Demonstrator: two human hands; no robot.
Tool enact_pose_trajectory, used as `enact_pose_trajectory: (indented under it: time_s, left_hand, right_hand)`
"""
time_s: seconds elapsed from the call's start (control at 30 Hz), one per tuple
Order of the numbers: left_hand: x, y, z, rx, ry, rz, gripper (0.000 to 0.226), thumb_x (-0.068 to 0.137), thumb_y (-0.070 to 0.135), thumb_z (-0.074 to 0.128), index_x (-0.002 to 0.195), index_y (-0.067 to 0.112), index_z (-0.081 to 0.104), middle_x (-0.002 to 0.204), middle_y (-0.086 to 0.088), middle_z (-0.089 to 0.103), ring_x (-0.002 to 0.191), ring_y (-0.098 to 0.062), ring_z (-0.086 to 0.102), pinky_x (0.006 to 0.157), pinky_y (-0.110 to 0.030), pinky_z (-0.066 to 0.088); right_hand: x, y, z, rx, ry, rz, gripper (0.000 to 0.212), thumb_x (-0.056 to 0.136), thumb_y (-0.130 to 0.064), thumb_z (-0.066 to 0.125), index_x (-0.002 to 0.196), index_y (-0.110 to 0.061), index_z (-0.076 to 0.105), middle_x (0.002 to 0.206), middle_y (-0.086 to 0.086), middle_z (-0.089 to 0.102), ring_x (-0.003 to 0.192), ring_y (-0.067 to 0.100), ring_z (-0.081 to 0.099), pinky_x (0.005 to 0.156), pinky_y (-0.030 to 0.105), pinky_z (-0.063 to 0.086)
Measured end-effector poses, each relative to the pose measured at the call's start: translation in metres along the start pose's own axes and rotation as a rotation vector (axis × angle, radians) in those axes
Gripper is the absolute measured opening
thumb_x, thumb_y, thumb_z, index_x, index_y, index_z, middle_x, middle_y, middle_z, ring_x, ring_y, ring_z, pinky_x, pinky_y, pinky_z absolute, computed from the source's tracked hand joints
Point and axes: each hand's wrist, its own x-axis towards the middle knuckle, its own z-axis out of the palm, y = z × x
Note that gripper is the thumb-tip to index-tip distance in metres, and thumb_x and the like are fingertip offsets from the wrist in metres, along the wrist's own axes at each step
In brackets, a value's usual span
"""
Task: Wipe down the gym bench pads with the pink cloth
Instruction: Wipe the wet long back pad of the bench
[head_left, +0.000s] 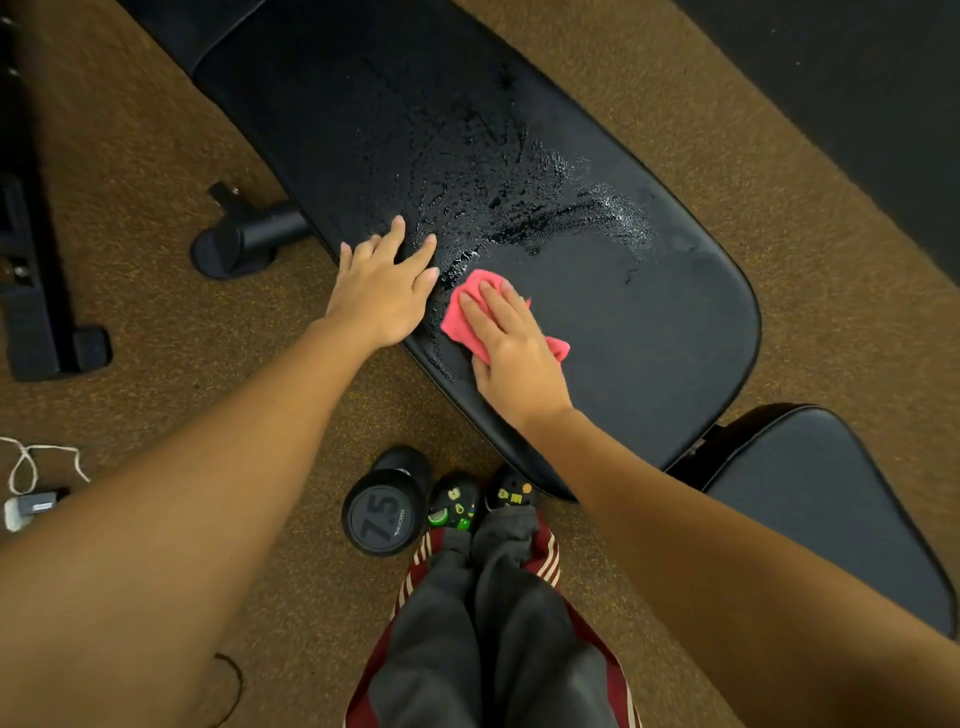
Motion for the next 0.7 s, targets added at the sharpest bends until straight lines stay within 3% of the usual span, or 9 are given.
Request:
enact_pose_trajectory:
  time_s: [0.1,0.17,0.23,0.27,0.37,0.47,0.6,0.7]
  left_hand:
    - [-0.004,0.002,0.001,-0.137,0.06,-0.021,0.047,0.101,0.038,0.022,0.147,0.026,0.026,0.158,-0.006,0.009,0.145,-0.025,0.01,0.117,-0.044,-0.003]
    - [-0.013,0.004,0.004,-0.283,0.2,0.01,0.045,0.101,0.035,0.027,0.143,0.018,0.036,0.155,-0.007,0.021,0.144,-0.022,0.017,0.118,-0.041,0.001]
    - [-0.025,0.013,0.008,-0.424,0.34,0.073,0.045,0.099,0.034,0.034,0.137,0.013,0.046,0.149,-0.008,0.036,0.138,-0.02,0.031,0.117,-0.036,0.015]
    - [-0.03,0.019,0.008,-0.484,0.367,0.099,0.047,0.098,0.037,0.035,0.136,0.013,0.047,0.145,-0.007,0.04,0.135,-0.018,0.036,0.114,-0.032,0.023]
    - [-0.036,0.041,0.007,-0.764,0.28,0.099,0.052,0.096,0.04,0.041,0.143,0.019,0.034,0.144,0.0,0.04,0.129,-0.007,0.038,0.104,-0.019,0.029]
    - [-0.031,0.047,-0.002,-1.083,0.16,0.035,0.06,0.093,0.034,0.053,0.145,0.025,0.027,0.147,0.008,0.037,0.128,0.002,0.035,0.107,-0.019,0.028]
    - [-0.028,0.036,-0.012,-1.013,0.255,-0.038,0.052,0.089,0.024,0.06,0.138,0.024,0.042,0.135,0.007,0.052,0.122,-0.001,0.046,0.101,-0.013,0.033]
    - [-0.035,0.028,-0.013,-0.803,0.411,-0.09,0.044,0.089,0.02,0.058,0.132,0.023,0.049,0.13,0.003,0.057,0.116,-0.005,0.049,0.093,-0.01,0.033]
  right_hand:
    - [-0.004,-0.006,-0.001,0.17,-0.045,0.042,0.052,0.082,0.004,0.058,0.134,-0.001,0.049,0.143,0.021,0.042,0.137,0.037,0.032,0.116,0.038,0.015]
    - [-0.001,-0.014,-0.01,0.458,0.009,0.24,0.051,0.086,0.0,0.054,0.136,-0.01,0.049,0.139,0.017,0.048,0.129,0.031,0.045,0.114,0.036,0.029]
    - [0.01,-0.026,-0.022,0.719,0.122,0.493,0.047,0.089,-0.01,0.054,0.135,-0.02,0.05,0.126,0.011,0.06,0.108,0.026,0.062,0.099,0.036,0.047]
    - [0.017,-0.033,-0.03,0.806,0.14,0.587,0.045,0.09,-0.019,0.055,0.134,-0.023,0.051,0.123,0.007,0.063,0.106,0.02,0.062,0.097,0.035,0.048]
    - [0.037,-0.051,-0.051,1.329,0.07,0.737,0.051,0.089,-0.046,0.05,0.128,-0.015,0.057,0.119,0.004,0.063,0.115,0.02,0.057,0.105,0.041,0.042]
    - [0.043,-0.054,-0.067,1.711,0.008,0.761,0.06,0.097,-0.05,0.029,0.131,-0.005,0.05,0.113,0.008,0.06,0.113,0.022,0.055,0.103,0.038,0.041]
    - [0.044,-0.049,-0.074,1.785,-0.066,0.668,0.064,0.098,-0.052,0.024,0.136,-0.003,0.042,0.129,0.015,0.054,0.123,0.025,0.049,0.11,0.039,0.035]
    - [0.044,-0.04,-0.074,1.343,-0.05,0.639,0.047,0.1,-0.04,0.035,0.134,-0.01,0.048,0.129,0.01,0.057,0.121,0.019,0.053,0.107,0.032,0.038]
